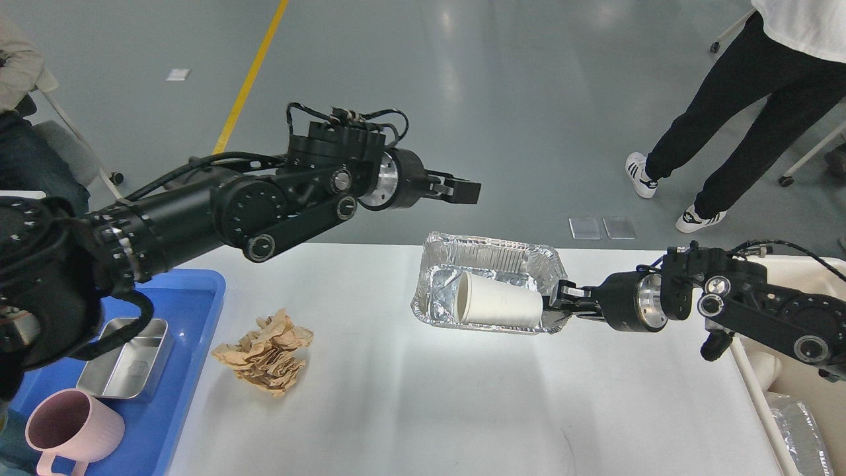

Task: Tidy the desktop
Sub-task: 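Raise and withdraw the left gripper from the foil tray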

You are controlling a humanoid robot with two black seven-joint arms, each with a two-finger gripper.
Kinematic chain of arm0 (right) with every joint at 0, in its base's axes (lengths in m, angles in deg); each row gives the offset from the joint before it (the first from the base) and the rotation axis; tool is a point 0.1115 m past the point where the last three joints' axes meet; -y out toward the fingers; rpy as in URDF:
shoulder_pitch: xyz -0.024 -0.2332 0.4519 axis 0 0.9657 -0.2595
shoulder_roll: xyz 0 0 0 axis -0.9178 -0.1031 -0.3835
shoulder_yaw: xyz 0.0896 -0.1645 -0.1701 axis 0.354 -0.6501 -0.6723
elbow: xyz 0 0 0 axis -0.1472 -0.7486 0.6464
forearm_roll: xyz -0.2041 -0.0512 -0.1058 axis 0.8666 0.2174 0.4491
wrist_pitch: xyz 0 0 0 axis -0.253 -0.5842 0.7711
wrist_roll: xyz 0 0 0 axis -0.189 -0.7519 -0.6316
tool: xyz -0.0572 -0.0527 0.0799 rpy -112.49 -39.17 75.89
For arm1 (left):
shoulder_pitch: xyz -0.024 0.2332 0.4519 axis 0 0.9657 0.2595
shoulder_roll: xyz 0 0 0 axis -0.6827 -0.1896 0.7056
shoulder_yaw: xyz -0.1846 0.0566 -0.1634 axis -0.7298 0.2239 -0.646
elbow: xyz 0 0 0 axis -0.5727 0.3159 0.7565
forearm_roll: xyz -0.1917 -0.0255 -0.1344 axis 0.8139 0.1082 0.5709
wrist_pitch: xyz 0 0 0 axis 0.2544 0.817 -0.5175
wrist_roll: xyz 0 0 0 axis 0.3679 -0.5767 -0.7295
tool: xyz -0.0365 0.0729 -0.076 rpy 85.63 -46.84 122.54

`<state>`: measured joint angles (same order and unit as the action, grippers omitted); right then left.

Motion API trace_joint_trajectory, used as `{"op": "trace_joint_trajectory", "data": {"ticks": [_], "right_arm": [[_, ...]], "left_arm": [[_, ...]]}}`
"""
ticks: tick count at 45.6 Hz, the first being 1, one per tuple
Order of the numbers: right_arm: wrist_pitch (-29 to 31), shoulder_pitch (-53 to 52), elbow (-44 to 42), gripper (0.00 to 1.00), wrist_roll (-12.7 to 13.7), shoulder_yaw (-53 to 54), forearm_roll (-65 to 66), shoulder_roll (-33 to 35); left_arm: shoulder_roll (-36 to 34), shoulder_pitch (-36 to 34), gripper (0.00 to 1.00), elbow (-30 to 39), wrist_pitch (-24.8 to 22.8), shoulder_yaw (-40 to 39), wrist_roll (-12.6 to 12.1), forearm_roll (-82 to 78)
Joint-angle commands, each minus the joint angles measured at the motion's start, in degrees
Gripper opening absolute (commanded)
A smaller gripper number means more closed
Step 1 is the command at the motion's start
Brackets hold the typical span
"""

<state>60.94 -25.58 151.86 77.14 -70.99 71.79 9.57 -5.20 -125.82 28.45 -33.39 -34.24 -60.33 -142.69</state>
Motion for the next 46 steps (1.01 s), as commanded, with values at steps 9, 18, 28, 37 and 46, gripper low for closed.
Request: {"op": "trace_joint_trajectory", "data": {"ticks": [9,18,28,37,46], "right_arm": [[0.0,1.6,0.0,0.00,0.0,1.5,-1.2,-0.3],[-0.1,1.7,0.0,0.00,0.0,2.3,-1.3,-0.6],[-0.1,1.8,0.1,0.00,0.0,2.4,-1.2,-0.7],[-0.1,2.0,0.0,0.00,0.0,2.3,-1.2,-0.7],[-0.1,2.0,0.0,0.00,0.0,2.3,-1.2,-0.7]], "left_arm": [[-27.3,1.2,0.97,12.5,-4.6,0.2,0.3,0.9],[-45.6,7.1,0.97,24.2,-1.9,-2.3,1.1,1.1],[-62.6,19.5,0.97,38.3,8.0,-3.4,2.1,0.9],[-68.1,29.8,0.97,44.7,21.7,-3.0,6.6,0.8],[-70.0,38.3,0.97,50.8,29.3,-2.3,17.5,0.8]]}}
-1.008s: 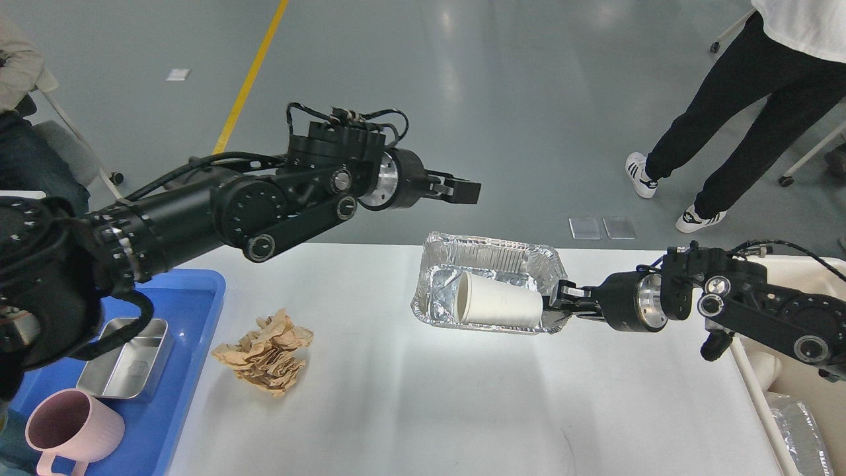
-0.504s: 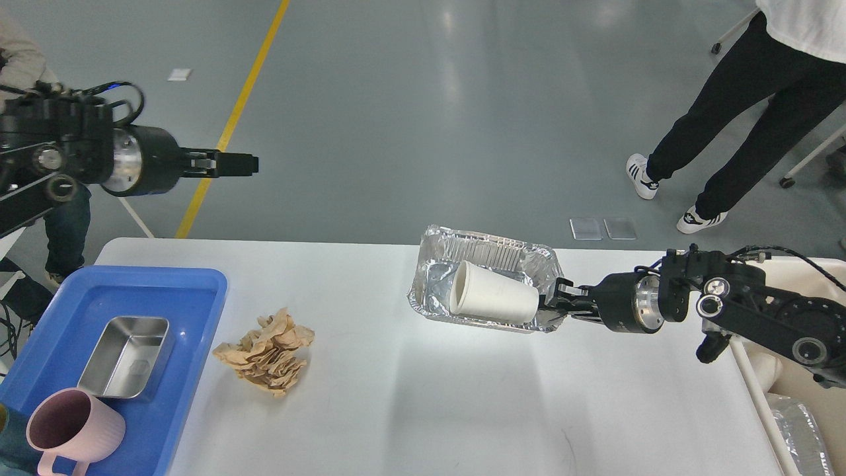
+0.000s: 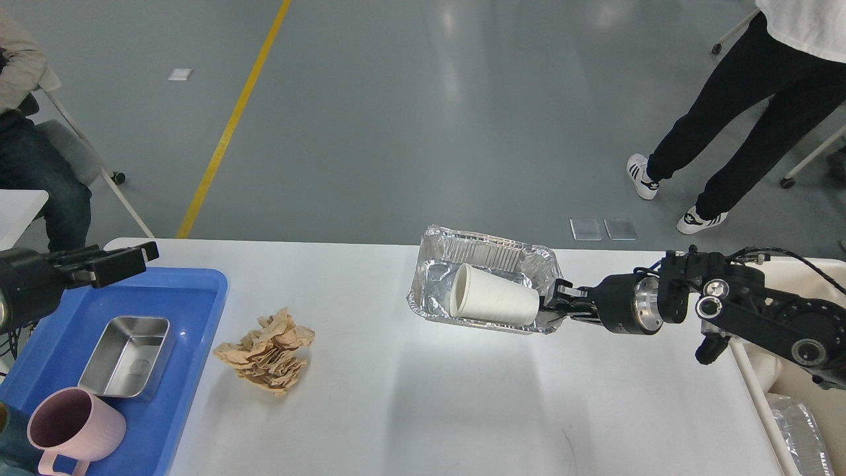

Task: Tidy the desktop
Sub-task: 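Raise and withdraw the left gripper from the foil tray, then lower the left gripper to the crumpled brown paper bag and grasp it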

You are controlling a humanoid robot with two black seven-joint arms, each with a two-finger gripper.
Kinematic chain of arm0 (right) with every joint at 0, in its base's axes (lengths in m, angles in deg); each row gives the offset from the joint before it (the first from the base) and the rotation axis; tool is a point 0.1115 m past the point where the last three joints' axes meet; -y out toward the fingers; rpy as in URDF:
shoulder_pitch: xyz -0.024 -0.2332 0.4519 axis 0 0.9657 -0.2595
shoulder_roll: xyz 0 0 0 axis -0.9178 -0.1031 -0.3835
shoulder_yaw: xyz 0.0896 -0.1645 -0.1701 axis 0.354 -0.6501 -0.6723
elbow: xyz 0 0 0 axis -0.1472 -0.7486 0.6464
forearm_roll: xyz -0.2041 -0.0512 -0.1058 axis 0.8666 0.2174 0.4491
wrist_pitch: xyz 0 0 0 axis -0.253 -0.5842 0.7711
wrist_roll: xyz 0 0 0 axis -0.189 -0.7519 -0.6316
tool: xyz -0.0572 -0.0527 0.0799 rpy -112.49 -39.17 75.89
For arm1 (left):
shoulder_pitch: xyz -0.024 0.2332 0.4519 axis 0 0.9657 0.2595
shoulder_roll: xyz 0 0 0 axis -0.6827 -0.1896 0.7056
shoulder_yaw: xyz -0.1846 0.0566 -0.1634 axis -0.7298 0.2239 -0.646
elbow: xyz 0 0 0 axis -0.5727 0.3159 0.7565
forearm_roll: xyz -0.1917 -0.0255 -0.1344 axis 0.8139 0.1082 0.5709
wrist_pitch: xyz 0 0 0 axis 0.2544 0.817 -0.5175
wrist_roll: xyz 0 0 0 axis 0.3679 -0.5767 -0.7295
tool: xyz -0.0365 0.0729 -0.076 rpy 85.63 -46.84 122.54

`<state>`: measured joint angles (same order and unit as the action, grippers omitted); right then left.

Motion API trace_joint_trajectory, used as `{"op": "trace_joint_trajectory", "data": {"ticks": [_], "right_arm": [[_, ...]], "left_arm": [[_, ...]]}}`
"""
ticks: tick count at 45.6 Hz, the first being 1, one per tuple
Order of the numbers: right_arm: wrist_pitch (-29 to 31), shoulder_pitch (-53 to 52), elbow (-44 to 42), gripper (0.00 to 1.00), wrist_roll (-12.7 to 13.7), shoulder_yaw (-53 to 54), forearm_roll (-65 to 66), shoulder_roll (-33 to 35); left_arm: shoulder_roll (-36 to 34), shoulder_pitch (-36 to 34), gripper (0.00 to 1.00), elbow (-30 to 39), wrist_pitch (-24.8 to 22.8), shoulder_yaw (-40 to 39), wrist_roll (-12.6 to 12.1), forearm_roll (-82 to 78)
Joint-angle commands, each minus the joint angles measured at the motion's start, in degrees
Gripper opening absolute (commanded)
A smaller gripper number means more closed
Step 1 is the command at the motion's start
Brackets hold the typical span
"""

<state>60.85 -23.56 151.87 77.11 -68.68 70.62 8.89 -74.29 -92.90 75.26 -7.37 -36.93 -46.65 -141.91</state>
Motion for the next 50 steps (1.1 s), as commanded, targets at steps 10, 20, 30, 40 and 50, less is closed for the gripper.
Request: {"op": "trace_joint_trajectory", "data": {"ticks": [10,20,30,40,50], "right_arm": [[0.0,0.1,0.0,0.00,0.0,-0.1,0.0,0.1],[0.0,0.4,0.0,0.00,0.0,-0.1,0.0,0.4],[0.0,0.5,0.0,0.00,0.0,-0.1,0.0,0.5],[0.0,0.6,0.0,0.00,-0.1,0.0,0.0,0.8],[0.0,0.8,-0.1,0.00,-0.1,0.1,0.0,1.0]], "left_arm": [[-1.1,9.6,0.97,5.5,4.0,0.2,4.1,-0.2],[-0.3,9.0,0.97,4.6,1.5,0.2,2.0,0.3],[11.6,6.9,0.97,-9.9,-6.4,-0.2,-3.4,0.3],[25.1,5.0,0.97,-22.2,-8.2,0.4,-3.2,-3.3],[33.3,5.0,0.97,-25.9,-11.4,0.6,-3.3,-6.1]]}}
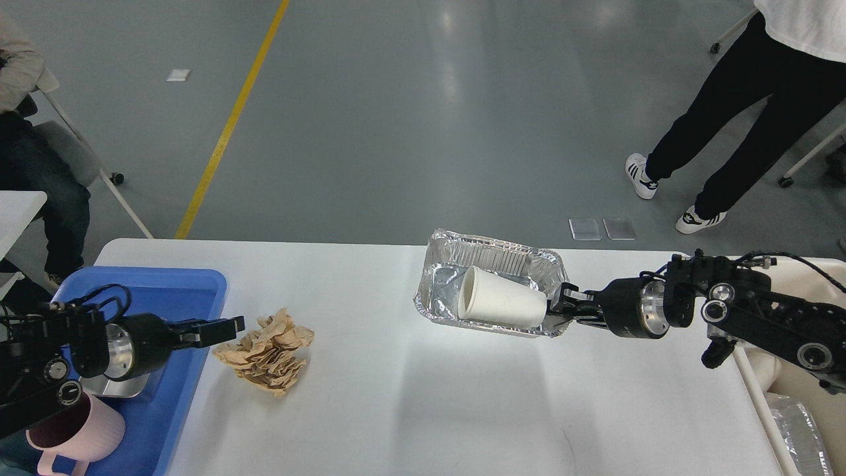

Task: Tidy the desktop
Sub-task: 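Lower the left gripper to the crumpled brown paper bag and grasp it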

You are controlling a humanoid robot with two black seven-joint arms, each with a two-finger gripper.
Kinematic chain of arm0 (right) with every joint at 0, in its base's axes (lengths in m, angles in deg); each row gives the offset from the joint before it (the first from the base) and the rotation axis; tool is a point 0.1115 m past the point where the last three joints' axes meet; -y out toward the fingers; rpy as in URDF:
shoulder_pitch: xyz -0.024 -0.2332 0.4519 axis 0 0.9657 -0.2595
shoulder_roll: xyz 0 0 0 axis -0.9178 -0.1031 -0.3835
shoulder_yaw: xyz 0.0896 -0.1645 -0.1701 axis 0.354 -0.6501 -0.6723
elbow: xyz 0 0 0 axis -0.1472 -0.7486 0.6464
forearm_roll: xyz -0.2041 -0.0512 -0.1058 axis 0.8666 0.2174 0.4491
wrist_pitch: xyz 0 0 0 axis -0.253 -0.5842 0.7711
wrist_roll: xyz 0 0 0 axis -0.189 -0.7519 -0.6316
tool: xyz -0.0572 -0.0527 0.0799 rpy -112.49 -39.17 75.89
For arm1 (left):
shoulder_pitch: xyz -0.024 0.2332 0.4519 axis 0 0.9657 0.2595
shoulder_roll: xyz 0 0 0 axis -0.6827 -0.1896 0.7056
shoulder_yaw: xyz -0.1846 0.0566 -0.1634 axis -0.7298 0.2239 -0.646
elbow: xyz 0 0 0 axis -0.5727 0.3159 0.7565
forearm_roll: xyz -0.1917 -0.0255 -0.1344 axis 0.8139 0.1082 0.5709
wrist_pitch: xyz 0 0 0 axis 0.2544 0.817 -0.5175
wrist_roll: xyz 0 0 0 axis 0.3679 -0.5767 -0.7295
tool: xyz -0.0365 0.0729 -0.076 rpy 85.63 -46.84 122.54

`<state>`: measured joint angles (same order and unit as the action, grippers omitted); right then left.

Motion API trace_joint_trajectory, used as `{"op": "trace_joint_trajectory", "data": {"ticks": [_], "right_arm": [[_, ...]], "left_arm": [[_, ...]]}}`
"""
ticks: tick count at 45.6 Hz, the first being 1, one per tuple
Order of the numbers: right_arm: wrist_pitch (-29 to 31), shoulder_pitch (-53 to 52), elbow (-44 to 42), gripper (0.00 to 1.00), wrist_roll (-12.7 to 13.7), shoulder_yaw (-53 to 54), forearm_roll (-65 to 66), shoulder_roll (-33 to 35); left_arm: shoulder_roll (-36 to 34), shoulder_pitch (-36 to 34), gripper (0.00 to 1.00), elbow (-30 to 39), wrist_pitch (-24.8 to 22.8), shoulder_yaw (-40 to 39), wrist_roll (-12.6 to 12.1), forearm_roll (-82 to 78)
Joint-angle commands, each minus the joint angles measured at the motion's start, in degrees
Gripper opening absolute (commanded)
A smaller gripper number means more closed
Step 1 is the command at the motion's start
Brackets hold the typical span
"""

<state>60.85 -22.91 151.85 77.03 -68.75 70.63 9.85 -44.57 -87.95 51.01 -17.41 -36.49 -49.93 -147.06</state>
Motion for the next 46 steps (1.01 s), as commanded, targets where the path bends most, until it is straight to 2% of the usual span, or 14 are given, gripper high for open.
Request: {"op": "trace_joint_trajectory", "data": {"ticks": [1,8,22,31,33,34,36,37,43,46], "right_arm": [[0.0,0.2,-0.1,0.00,0.0,0.1,0.0,0.0],[0.0,0.3,-0.1,0.00,-0.1,0.3,-0.1,0.1],[0.0,0.8,-0.1,0.00,-0.1,1.4,-0.1,0.5],[-0.1,0.8,-0.3,0.00,-0.1,1.4,0.0,0.5],[-0.1,0.8,-0.3,0.00,-0.1,1.4,-0.1,0.5],[-0.2,0.8,-0.3,0.00,-0.1,1.4,-0.1,0.4],[-0.2,0.8,-0.4,0.00,-0.1,1.4,0.0,0.3],[-0.2,0.8,-0.4,0.00,-0.1,1.4,-0.1,0.3],[-0.2,0.8,-0.3,0.00,-0.1,1.4,-0.1,0.1],[-0.2,0.8,-0.3,0.00,-0.1,1.4,0.0,0.0]], "left_arm": [[4.1,0.1,0.97,-1.9,-1.5,0.2,0.0,-1.1],[6.4,0.6,0.97,-3.0,-2.3,0.2,0.0,-2.8],[6.6,0.6,0.96,-5.2,-3.1,3.6,0.1,-5.3],[6.7,0.7,0.80,-5.1,-3.0,4.6,-0.1,-5.7],[6.7,0.6,0.70,-5.1,-2.9,4.7,-0.3,-6.6],[6.7,0.5,0.61,-5.1,-3.0,4.8,-0.4,-7.1],[6.6,0.3,0.35,-5.1,-3.3,5.0,-0.6,-8.0],[6.5,0.3,0.27,-5.1,-3.6,5.0,-0.8,-8.1],[6.0,0.3,0.03,-5.1,-4.3,5.0,-1.0,-8.1],[6.0,0.2,0.00,-5.0,-4.3,5.0,-1.0,-8.1]]}}
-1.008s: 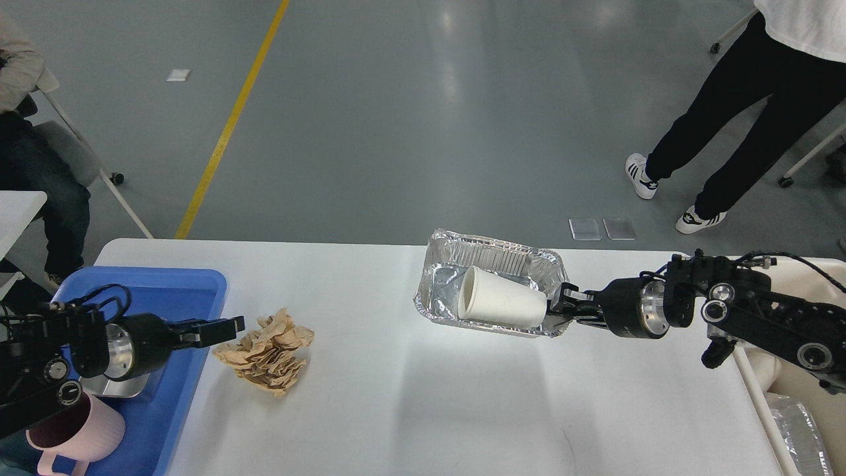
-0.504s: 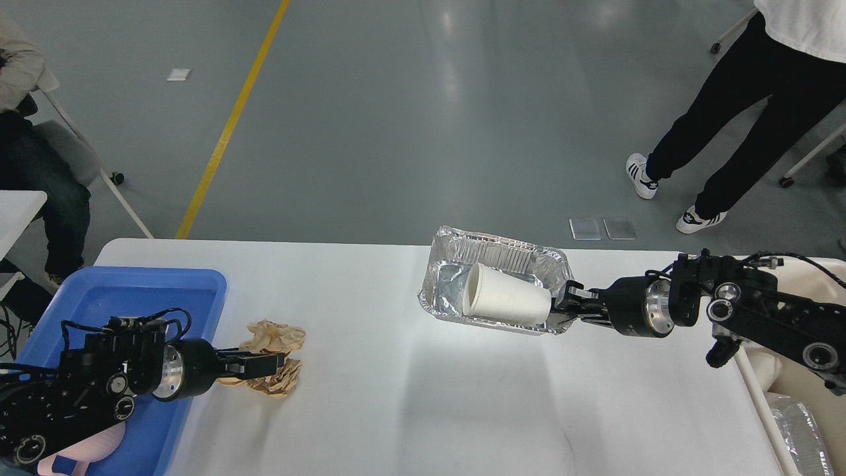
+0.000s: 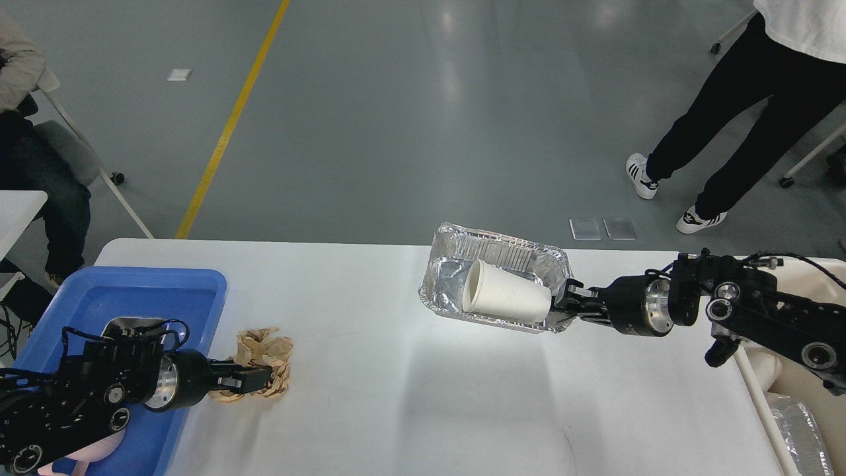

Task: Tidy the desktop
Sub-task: 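Lower the left gripper to the crumpled brown paper bag and grasp it, then lift the brown paper bag and carry it over the foil tray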

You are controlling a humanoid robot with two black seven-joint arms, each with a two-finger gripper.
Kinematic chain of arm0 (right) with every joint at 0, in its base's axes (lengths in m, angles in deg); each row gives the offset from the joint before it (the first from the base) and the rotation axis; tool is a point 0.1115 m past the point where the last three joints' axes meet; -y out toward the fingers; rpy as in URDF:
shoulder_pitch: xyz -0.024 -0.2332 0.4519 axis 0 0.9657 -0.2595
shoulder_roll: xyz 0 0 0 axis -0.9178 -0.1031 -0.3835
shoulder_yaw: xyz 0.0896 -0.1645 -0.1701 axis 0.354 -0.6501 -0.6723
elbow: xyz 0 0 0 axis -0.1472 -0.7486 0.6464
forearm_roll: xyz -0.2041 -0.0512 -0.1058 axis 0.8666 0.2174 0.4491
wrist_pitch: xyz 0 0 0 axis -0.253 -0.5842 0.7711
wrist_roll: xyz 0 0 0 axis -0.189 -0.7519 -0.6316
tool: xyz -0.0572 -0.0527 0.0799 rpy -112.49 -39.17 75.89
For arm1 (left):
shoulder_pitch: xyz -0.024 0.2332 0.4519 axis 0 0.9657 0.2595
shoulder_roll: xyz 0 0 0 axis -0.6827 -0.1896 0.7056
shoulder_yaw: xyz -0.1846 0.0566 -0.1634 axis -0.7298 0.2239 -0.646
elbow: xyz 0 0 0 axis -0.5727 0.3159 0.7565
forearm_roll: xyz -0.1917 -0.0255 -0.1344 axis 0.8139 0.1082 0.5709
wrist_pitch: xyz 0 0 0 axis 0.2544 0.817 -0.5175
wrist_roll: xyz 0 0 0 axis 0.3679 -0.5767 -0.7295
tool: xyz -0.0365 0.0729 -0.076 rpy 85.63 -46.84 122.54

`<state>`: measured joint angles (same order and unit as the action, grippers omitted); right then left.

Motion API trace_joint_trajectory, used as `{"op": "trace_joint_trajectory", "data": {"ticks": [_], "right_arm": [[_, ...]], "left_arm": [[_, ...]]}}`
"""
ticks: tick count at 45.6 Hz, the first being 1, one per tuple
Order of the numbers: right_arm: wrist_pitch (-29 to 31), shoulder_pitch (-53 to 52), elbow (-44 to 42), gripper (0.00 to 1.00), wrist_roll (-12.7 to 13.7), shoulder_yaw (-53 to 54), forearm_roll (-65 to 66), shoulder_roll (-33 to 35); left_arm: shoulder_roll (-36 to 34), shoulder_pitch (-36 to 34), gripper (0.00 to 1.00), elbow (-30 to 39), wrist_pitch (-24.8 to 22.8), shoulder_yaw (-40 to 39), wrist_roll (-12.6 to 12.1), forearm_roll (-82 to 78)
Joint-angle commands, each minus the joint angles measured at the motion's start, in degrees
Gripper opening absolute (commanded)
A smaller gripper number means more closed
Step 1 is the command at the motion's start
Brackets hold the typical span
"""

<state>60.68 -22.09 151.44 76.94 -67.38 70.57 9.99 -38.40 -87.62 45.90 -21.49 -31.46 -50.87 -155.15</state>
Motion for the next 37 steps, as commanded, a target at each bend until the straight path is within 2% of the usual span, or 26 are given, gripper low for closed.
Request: {"op": "trace_joint_trajectory", "data": {"ticks": [1,14,22,28,37], "right_arm": [[0.0,0.0,0.1,0.00,0.0,0.0,0.1,-0.1],[0.0,0.0,0.1,0.00,0.0,0.0,0.0,0.0],[0.0,0.0,0.1,0.00,0.0,0.0,0.0,0.1],[0.0,0.0,0.2,0.00,0.0,0.0,0.0,0.0],[0.1,0.0,0.4,0.00,0.0,0.1,0.0,0.1]], "left_arm": [[-0.2,-0.2,0.00,0.1,-0.2,-0.1,0.0,-0.1],[-3.1,-2.4,0.00,2.4,-0.8,-0.9,0.3,0.2],[-9.2,-6.7,0.00,10.5,-3.7,-4.9,0.8,0.9],[-14.7,-9.1,0.00,16.9,-9.8,-12.4,0.7,0.9],[-15.9,-10.1,0.00,17.8,-20.4,-31.5,0.4,2.3]]}}
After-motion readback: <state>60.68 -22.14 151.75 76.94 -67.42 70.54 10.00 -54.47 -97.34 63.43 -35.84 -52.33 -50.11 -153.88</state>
